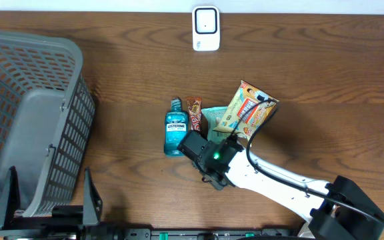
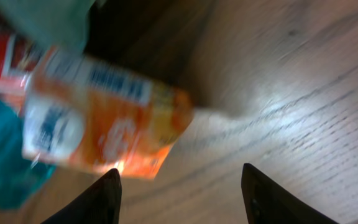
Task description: Scan the item barcode
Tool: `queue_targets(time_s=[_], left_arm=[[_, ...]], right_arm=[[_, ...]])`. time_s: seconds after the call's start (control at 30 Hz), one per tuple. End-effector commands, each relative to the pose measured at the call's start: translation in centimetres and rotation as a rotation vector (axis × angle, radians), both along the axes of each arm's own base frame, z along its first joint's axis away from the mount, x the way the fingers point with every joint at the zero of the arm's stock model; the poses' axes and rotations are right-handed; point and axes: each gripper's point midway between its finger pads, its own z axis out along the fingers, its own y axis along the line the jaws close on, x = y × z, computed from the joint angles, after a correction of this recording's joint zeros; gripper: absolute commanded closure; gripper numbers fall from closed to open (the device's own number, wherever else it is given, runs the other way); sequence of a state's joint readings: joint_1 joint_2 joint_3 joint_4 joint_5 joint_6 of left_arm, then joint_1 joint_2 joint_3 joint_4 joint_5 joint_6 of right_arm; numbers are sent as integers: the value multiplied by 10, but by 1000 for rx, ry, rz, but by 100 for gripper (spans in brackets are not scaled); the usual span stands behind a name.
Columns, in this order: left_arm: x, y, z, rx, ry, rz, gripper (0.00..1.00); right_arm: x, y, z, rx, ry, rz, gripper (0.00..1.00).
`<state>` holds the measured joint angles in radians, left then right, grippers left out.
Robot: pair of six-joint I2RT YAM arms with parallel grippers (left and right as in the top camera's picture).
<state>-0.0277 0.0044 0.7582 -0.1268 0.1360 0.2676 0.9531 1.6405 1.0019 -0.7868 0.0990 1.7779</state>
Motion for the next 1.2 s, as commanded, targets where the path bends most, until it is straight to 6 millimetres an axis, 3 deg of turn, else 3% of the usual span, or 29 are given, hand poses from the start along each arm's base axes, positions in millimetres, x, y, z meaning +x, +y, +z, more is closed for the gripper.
queue_targets(time_s=[0.0,0.23,0.37,0.47,0.53,0.7,0.8,0.93,1.1,1.17], left_arm=[[2,0,-2,15,0,11,2],[3,0,-4,15,11,11,2],[4,0,-5,15,15,11,2],[4,0,-6,16,22,11,2],[5,0,-7,16,23,11,2],[4,0,-6,16,22,11,2],[4,0,-6,16,22,11,2],[4,0,-6,16,22,11,2],[5,0,-7,16,23,11,2],[5,0,-7,16,23,11,2]], right_arm=[[7,-17,-11,-31,-68,-155,46],[18,1,-44,111,-145,-165,51],[20,-5,-49,90,-171,-154,54],[20,-13,-53,52,-187,-150,84],[22,-19,-55,17,-202,-110,99],[35,-24,-46,-94,-293,150,99],[44,-13,-26,-95,-361,334,99],[60,15,31,-137,-583,794,99],[55,33,85,-266,-806,1328,99],[52,35,102,-267,-867,1375,99]])
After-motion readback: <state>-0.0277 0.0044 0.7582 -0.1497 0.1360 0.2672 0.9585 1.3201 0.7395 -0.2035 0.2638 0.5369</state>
